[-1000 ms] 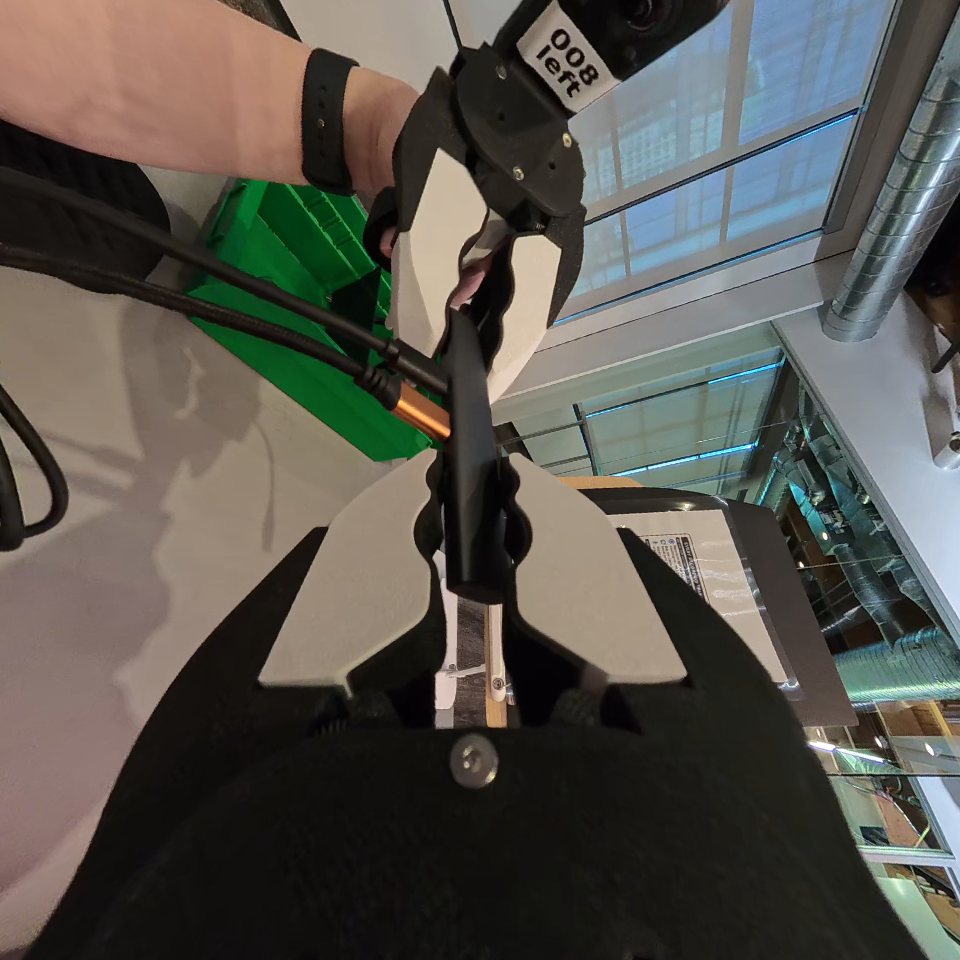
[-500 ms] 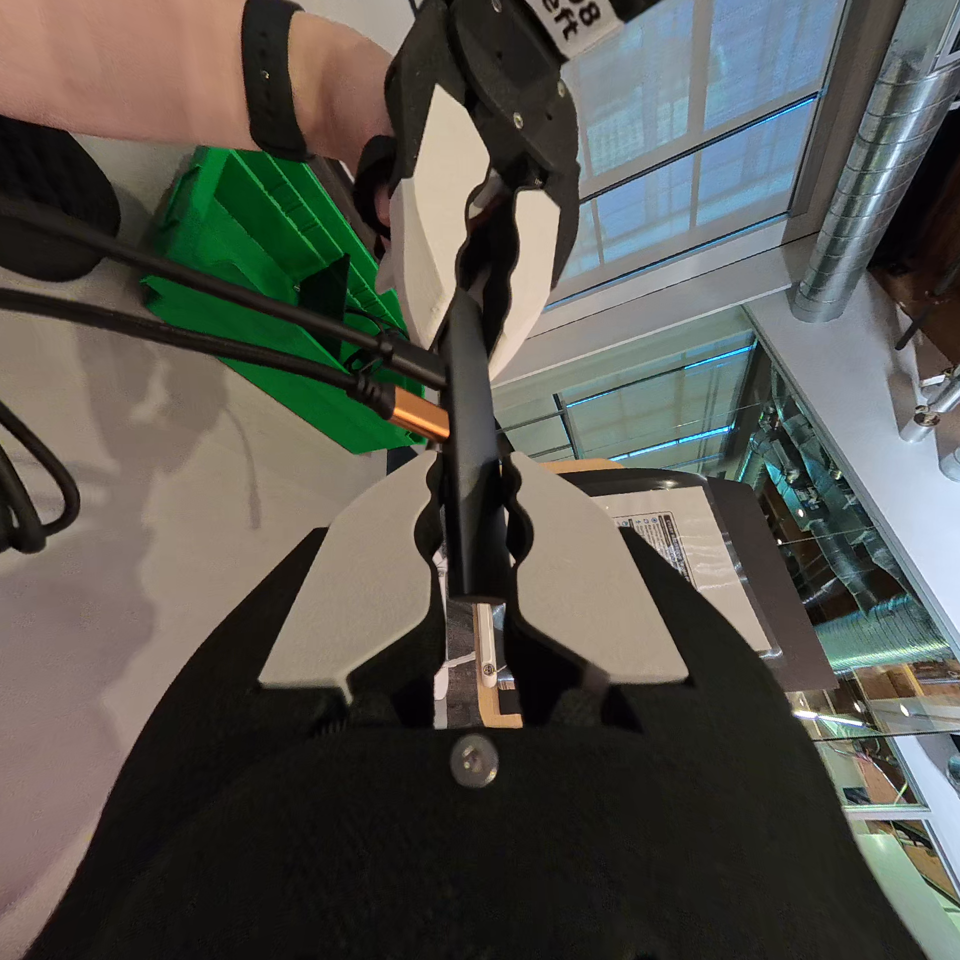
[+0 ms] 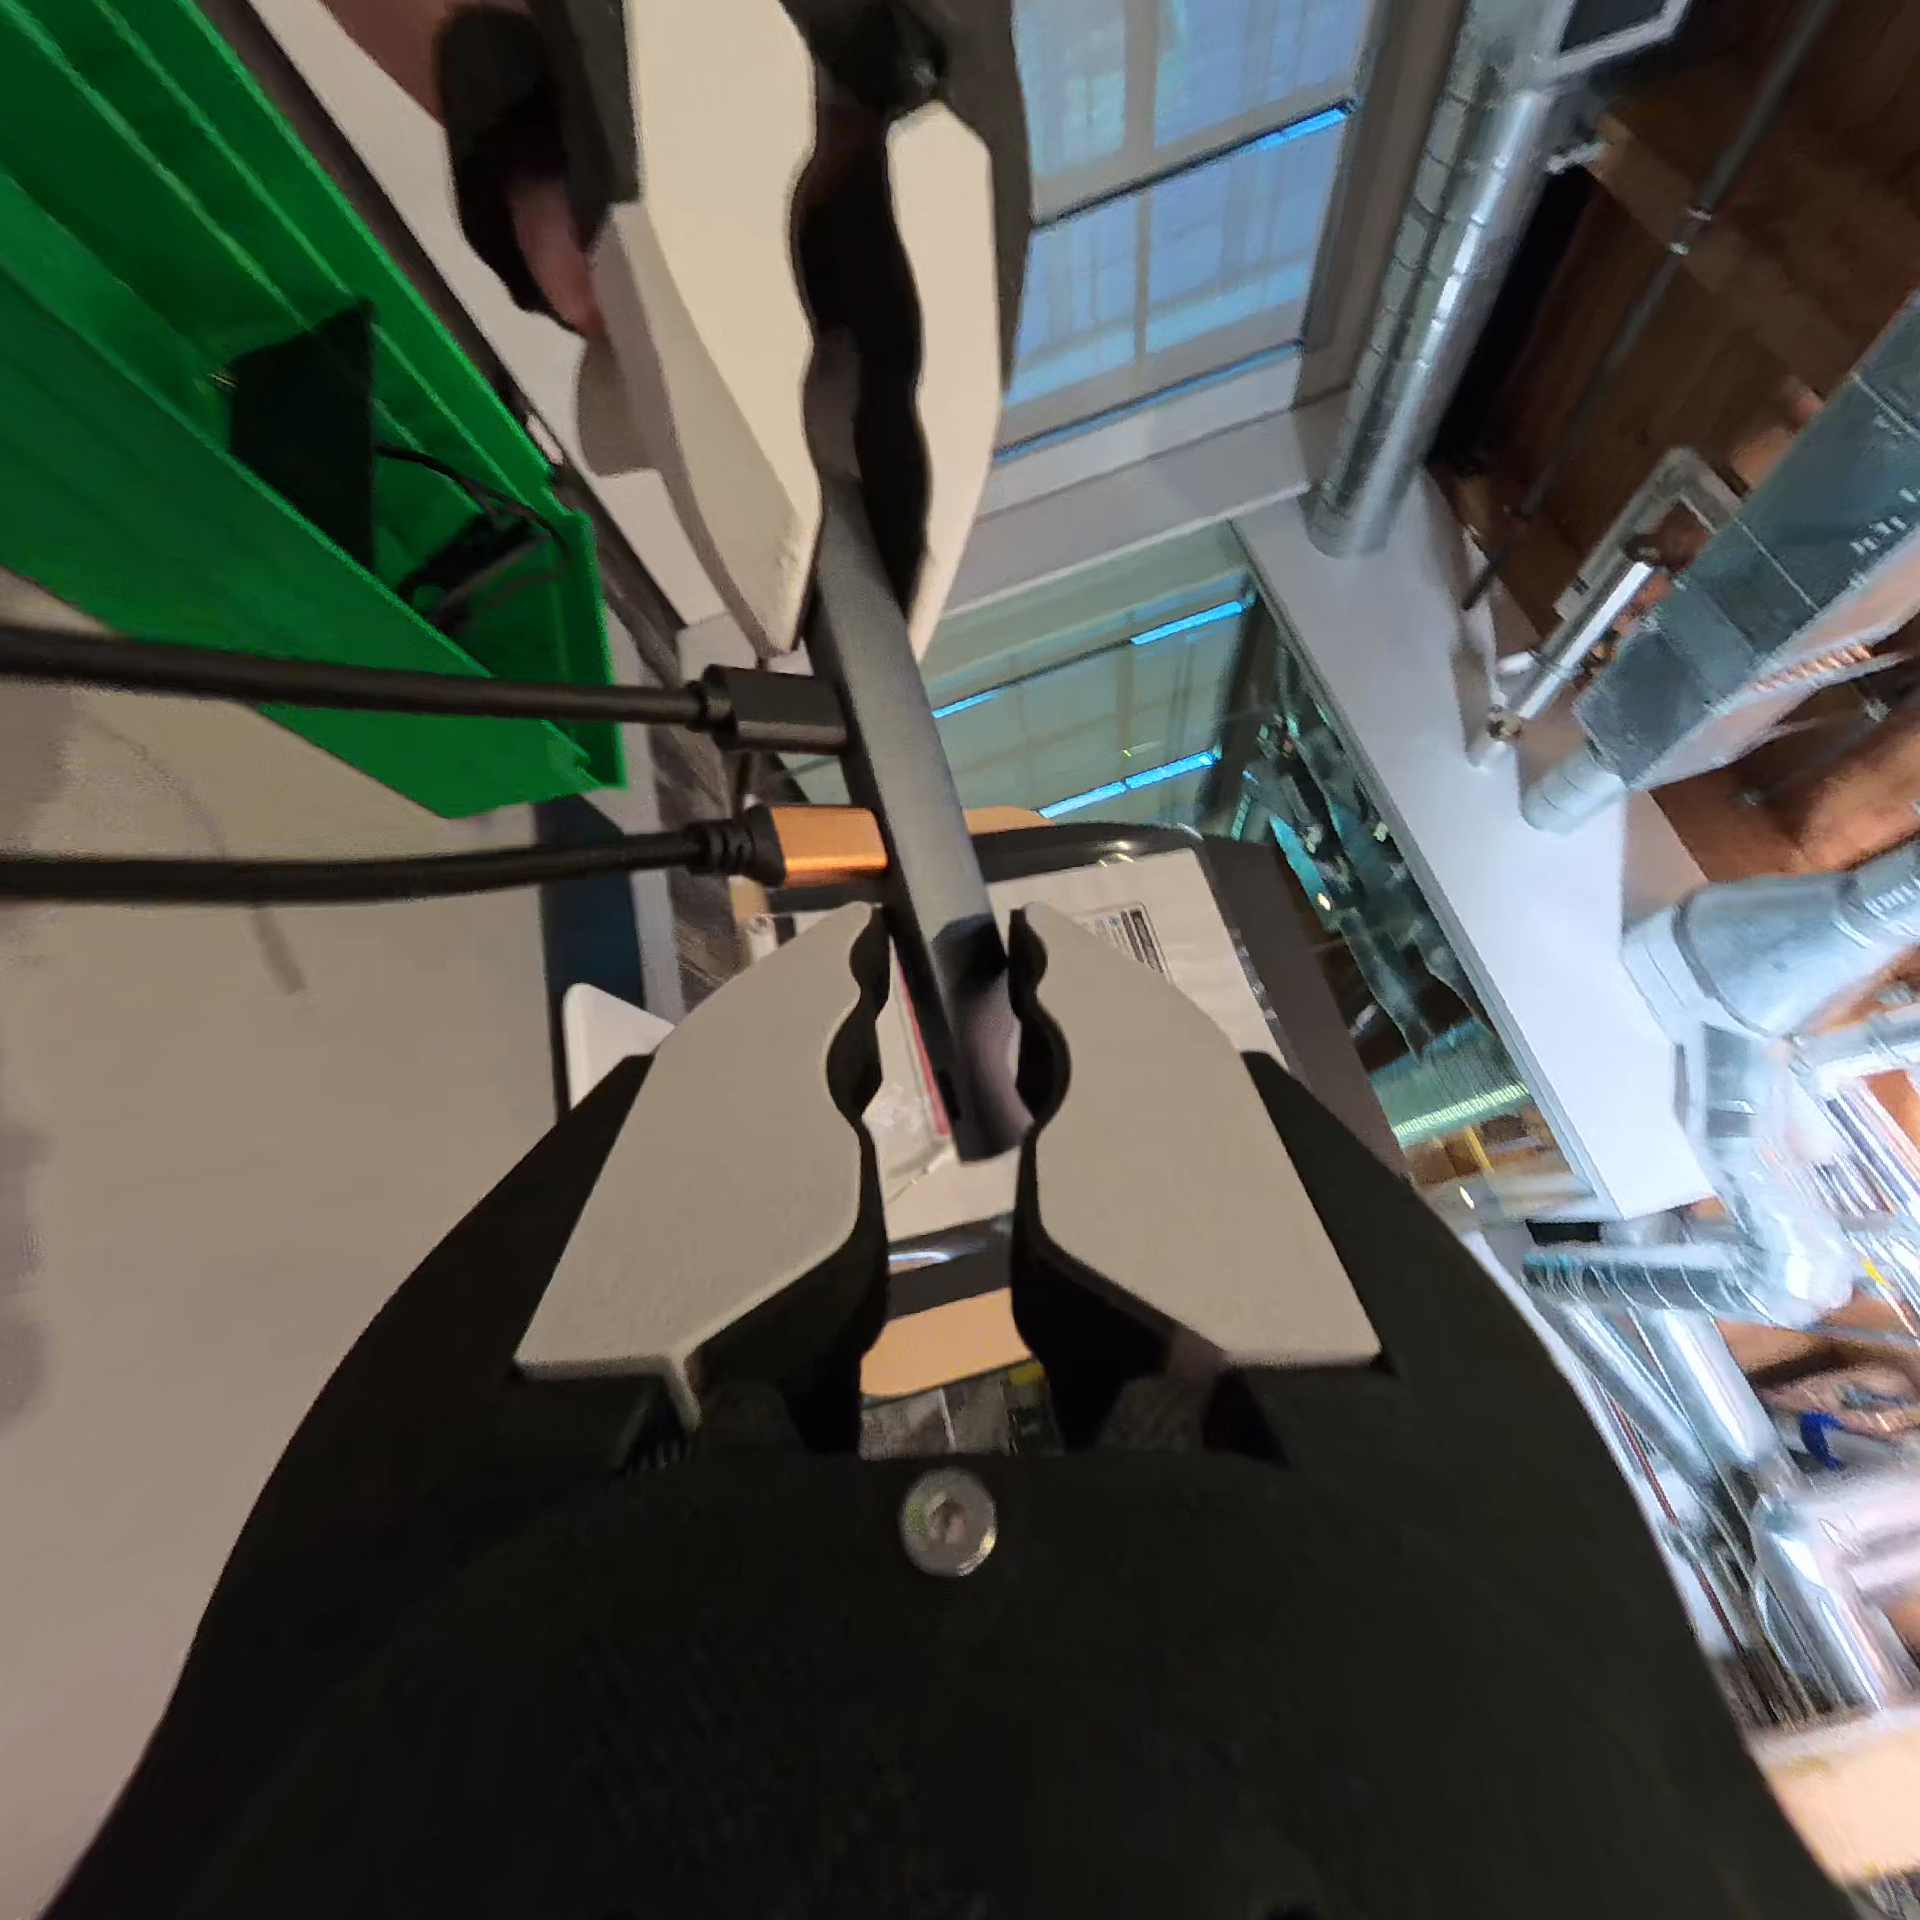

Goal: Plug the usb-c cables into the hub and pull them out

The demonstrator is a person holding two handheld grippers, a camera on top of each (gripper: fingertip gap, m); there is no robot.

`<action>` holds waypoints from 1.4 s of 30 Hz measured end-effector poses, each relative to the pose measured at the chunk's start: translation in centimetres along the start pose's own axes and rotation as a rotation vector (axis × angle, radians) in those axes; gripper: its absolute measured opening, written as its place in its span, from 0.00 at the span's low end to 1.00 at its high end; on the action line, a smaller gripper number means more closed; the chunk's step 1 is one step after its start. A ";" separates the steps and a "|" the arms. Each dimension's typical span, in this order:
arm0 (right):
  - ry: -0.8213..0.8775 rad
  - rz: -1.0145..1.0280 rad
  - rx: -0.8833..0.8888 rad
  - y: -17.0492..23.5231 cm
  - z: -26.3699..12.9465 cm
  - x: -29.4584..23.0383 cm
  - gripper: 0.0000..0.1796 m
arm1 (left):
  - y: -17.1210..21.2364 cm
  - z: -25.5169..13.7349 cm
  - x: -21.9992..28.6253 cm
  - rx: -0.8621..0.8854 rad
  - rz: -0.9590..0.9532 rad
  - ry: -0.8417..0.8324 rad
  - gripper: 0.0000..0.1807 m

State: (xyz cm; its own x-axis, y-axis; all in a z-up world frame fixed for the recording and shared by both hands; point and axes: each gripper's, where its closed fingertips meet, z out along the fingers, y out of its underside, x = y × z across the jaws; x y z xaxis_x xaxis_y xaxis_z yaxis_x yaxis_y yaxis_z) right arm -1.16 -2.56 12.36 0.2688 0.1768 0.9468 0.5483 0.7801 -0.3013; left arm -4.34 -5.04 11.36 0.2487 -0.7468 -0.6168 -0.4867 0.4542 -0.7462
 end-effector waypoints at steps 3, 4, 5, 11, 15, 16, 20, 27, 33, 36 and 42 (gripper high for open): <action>0.095 0.012 -0.079 2.0 -0.2 1.7 0.12 | 0.5 -0.1 -2.7 -0.062 0.064 -0.220 0.13; 0.127 0.028 -0.108 2.7 -0.5 2.4 0.12 | 0.6 -0.2 -3.4 -0.068 0.066 -0.270 0.13; 0.170 0.055 -0.131 3.2 -0.8 3.4 0.12 | 0.6 -0.4 -4.0 -0.058 0.049 -0.304 0.13; 0.534 0.522 0.068 -1.3 -3.4 9.7 0.11 | 0.9 -2.5 -8.1 0.001 -0.063 -0.576 0.13; 0.423 0.745 0.239 -5.6 -0.3 6.2 0.12 | 0.4 -2.8 -8.5 0.073 -0.142 -0.618 0.13; 0.394 0.703 0.180 -5.4 1.0 4.9 0.13 | 0.2 -2.7 -8.4 0.085 -0.152 -0.618 0.13; 0.386 0.661 0.078 -4.2 2.9 2.7 0.13 | -0.4 -1.7 -7.6 0.105 -0.156 -0.593 0.13; 0.364 0.736 -0.010 -2.3 2.8 2.7 0.09 | -0.7 -0.7 -6.8 0.109 -0.144 -0.575 0.13; 0.363 0.701 -0.099 -1.3 2.7 2.7 0.10 | -0.8 -0.2 -6.4 0.101 -0.133 -0.574 0.13; 0.366 0.667 -0.117 -1.2 2.7 2.7 0.11 | -0.9 -0.1 -6.2 0.097 -0.118 -0.574 0.13; 0.358 0.638 -0.142 -1.1 2.4 3.0 0.10 | -1.4 0.4 -5.6 0.092 -0.056 -0.571 0.12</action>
State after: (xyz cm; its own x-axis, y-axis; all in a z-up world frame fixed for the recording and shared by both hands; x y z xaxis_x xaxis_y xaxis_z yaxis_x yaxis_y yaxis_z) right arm -2.83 -1.49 15.85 0.7970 0.3443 0.4962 0.2903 0.5021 -0.8146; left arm -4.74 -1.30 15.75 0.6969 -0.4021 -0.5938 -0.3913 0.4807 -0.7847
